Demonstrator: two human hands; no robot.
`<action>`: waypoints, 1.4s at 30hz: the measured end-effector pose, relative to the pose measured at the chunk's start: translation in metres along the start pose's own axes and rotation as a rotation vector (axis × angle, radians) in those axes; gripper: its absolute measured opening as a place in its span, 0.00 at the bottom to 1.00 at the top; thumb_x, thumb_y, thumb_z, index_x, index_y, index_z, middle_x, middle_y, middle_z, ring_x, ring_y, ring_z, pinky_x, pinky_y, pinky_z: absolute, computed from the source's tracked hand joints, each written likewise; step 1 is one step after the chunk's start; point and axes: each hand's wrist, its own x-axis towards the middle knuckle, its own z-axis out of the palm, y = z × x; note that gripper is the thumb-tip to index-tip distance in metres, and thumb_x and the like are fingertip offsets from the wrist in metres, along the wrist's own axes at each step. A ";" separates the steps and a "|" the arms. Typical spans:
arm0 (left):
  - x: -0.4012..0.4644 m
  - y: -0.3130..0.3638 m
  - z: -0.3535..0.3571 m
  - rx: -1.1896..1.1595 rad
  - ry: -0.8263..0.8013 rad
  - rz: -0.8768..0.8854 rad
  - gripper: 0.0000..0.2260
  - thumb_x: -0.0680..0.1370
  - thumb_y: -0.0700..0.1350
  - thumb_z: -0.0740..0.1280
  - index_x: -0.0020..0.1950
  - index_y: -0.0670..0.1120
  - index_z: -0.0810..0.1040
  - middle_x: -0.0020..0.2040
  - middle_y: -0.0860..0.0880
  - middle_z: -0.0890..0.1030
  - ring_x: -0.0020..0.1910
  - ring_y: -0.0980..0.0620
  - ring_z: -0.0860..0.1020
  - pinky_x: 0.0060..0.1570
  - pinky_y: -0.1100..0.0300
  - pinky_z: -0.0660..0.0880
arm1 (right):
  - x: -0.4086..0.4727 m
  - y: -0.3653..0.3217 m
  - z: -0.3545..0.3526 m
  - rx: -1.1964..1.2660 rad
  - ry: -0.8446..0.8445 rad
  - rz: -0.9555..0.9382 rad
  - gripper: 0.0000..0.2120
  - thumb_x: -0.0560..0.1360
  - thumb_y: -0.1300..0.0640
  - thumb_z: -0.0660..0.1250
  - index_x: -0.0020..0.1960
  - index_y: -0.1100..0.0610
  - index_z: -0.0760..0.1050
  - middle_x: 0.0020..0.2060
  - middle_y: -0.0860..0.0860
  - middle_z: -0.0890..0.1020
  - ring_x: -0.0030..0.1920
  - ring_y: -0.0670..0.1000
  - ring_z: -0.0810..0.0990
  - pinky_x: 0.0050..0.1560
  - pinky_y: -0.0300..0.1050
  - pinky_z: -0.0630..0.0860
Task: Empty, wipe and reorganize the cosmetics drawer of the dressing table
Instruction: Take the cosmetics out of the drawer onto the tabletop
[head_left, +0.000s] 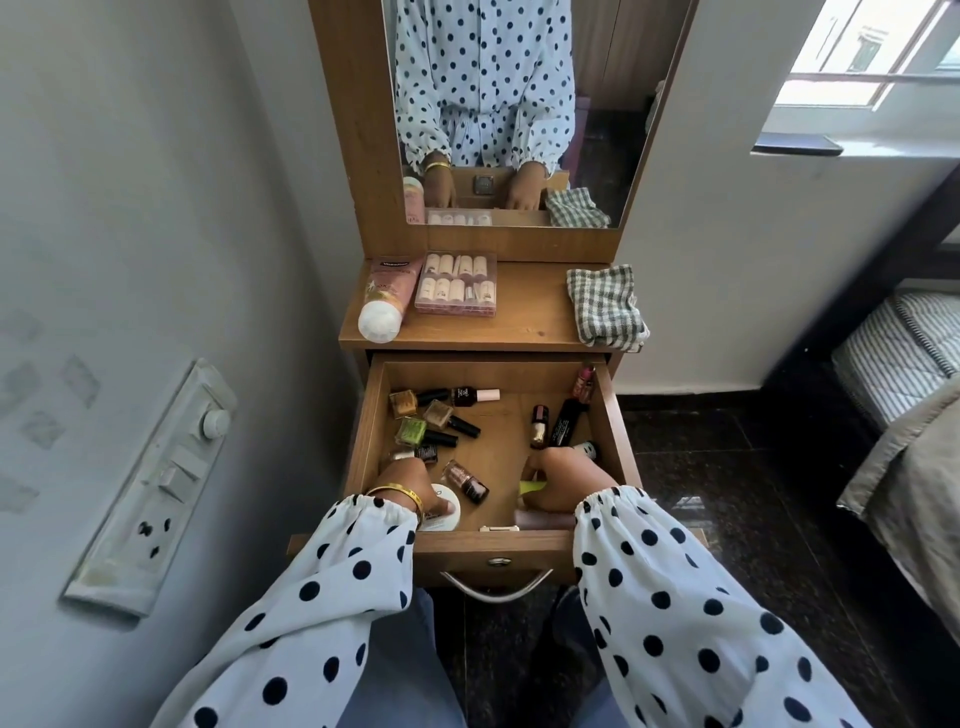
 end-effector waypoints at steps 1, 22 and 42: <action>0.000 0.000 0.000 -0.003 -0.012 0.000 0.23 0.70 0.53 0.72 0.59 0.41 0.74 0.58 0.44 0.79 0.56 0.45 0.77 0.53 0.57 0.73 | 0.000 0.000 0.001 -0.002 -0.016 0.002 0.18 0.72 0.53 0.67 0.61 0.55 0.75 0.57 0.53 0.79 0.58 0.54 0.77 0.57 0.45 0.76; 0.007 0.004 -0.004 -0.282 0.048 0.070 0.18 0.76 0.49 0.66 0.61 0.40 0.72 0.60 0.41 0.78 0.58 0.44 0.77 0.50 0.57 0.72 | 0.009 0.009 0.006 0.101 0.102 -0.081 0.22 0.70 0.57 0.71 0.63 0.56 0.72 0.59 0.53 0.77 0.60 0.53 0.75 0.59 0.42 0.72; -0.016 0.029 -0.022 -1.137 0.084 0.136 0.16 0.78 0.36 0.61 0.65 0.38 0.70 0.63 0.40 0.74 0.54 0.44 0.75 0.32 0.62 0.79 | -0.005 -0.005 -0.032 1.120 0.608 -0.147 0.17 0.68 0.68 0.73 0.54 0.59 0.74 0.43 0.50 0.79 0.42 0.47 0.78 0.43 0.42 0.79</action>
